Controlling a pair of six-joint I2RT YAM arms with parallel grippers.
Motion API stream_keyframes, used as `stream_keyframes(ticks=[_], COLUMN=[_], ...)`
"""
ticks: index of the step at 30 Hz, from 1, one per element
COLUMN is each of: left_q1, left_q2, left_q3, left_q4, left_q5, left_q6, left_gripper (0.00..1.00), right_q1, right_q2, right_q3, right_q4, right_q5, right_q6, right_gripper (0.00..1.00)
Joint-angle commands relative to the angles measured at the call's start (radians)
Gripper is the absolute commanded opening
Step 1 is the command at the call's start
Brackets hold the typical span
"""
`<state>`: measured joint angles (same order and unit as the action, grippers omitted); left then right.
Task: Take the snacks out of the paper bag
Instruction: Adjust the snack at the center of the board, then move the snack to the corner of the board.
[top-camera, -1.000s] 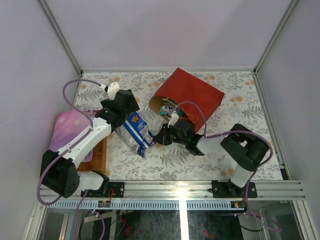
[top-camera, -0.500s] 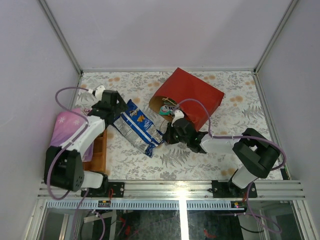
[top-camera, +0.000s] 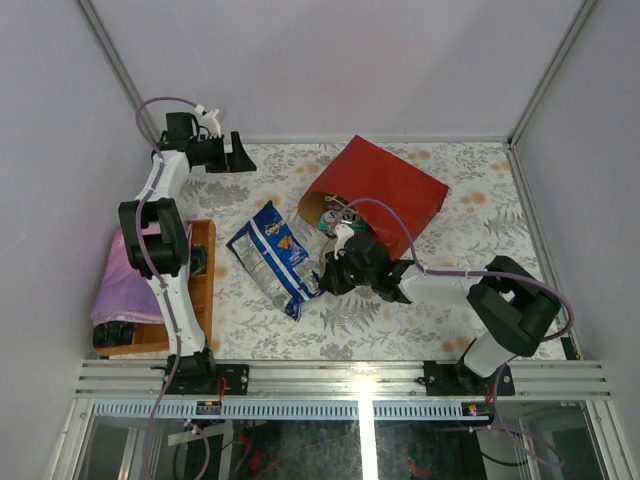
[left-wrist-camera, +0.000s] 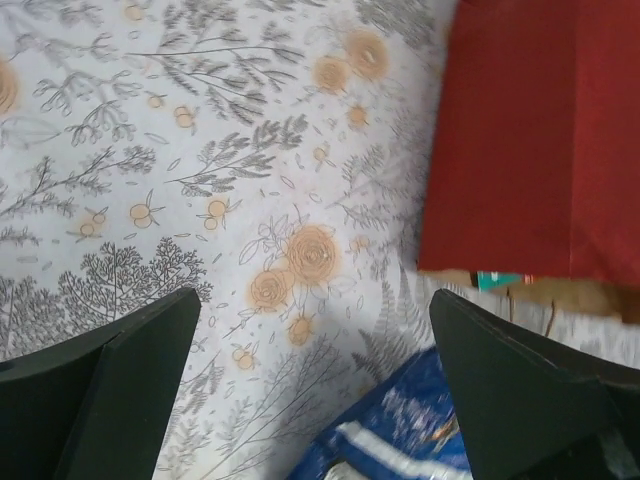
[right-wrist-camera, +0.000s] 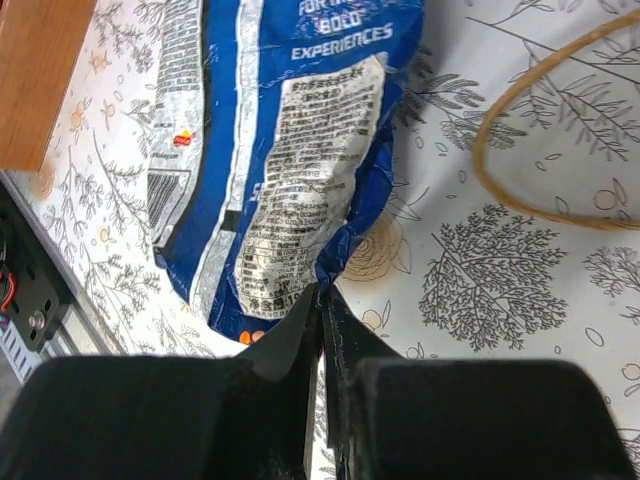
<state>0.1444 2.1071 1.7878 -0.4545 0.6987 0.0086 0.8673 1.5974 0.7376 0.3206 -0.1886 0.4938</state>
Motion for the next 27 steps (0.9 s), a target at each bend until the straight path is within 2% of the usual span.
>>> stream_keyframes(ticks=[1, 4, 7, 12, 18, 22, 24, 27], left_q1=[0.048, 0.032, -0.017, -0.056, -0.042, -0.039, -0.033, -0.023], left_q2=[0.054, 0.063, 0.071, 0.114, 0.171, 0.175, 0.175, 0.171], left_q3=[0.113, 0.050, -0.033, -0.094, -0.028, -0.012, -0.013, -0.006], left_q4=[-0.361, -0.437, -0.455, -0.455, -0.459, -0.487, -0.496, -0.507], left_q5=[0.352, 0.434, 0.417, 0.406, 0.401, 0.411, 0.412, 0.422], left_q6=[0.425, 0.580, 0.653, 0.691, 0.670, 0.695, 0.694, 0.690], left_gripper=[1.00, 1.00, 1.00, 1.00, 0.98, 0.88, 0.78, 0.53], right_q1=[-0.004, -0.004, -0.004, -0.004, -0.004, -0.004, -0.004, -0.004], right_q2=[-0.039, -0.009, 0.032, 0.061, 0.062, 0.092, 0.095, 0.098], right_q3=[0.036, 0.059, 0.097, 0.125, 0.130, 0.136, 0.140, 0.141], right_q4=[-0.003, 0.002, -0.016, -0.032, -0.029, -0.031, -0.034, -0.033], right_q5=[-0.127, -0.187, -0.247, -0.293, -0.322, -0.331, -0.333, -0.337], right_q6=[-0.072, -0.084, -0.096, -0.105, -0.111, -0.116, -0.119, -0.124], right_gripper=[0.07, 0.07, 0.07, 0.07, 0.07, 0.07, 0.07, 0.07])
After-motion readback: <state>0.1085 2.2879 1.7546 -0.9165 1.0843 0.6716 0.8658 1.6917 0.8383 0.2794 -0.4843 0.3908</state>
